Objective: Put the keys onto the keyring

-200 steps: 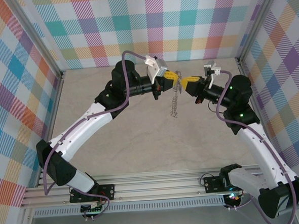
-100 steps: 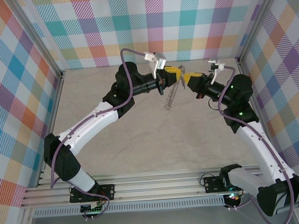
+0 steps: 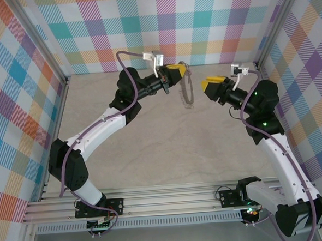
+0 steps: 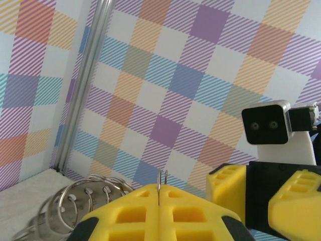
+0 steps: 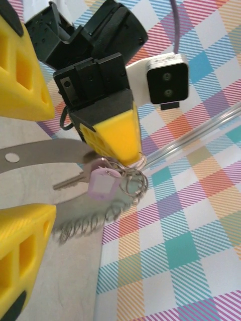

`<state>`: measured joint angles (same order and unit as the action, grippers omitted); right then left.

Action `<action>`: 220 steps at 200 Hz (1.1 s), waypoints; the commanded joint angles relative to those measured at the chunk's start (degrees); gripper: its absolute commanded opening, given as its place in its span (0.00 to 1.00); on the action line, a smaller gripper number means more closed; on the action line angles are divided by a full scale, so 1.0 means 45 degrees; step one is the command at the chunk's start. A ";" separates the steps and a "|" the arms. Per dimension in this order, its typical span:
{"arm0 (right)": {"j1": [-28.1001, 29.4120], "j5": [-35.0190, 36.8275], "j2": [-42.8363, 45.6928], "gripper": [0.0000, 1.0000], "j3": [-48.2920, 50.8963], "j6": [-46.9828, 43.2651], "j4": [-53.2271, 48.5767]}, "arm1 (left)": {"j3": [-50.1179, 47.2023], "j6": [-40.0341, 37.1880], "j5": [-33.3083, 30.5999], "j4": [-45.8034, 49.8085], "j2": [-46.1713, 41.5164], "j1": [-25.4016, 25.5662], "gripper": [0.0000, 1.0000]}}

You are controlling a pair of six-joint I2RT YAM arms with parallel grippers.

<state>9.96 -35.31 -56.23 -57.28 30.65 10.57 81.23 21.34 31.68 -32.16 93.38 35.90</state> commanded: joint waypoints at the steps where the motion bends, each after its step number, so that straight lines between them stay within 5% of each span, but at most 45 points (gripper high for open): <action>1: -0.0113 0.0180 -0.0555 0.51 -0.0729 0.0687 0.1098 | -0.0202 0.0937 0.0594 -0.1947 0.0009 -0.0215 0.00; 121: -0.0118 -0.1187 -0.4861 0.62 -0.2332 0.5406 0.7682 | -0.0705 0.4465 0.1611 -0.4906 0.0732 -0.1102 0.00; 220: 0.1470 -0.0784 -0.4693 0.56 -0.2157 0.4511 0.6587 | -0.0805 0.4404 0.1651 -0.4847 0.0634 -0.1127 0.00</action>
<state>15.18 -39.05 -78.70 -66.13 53.06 40.45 77.76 41.15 38.35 -49.76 97.03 31.29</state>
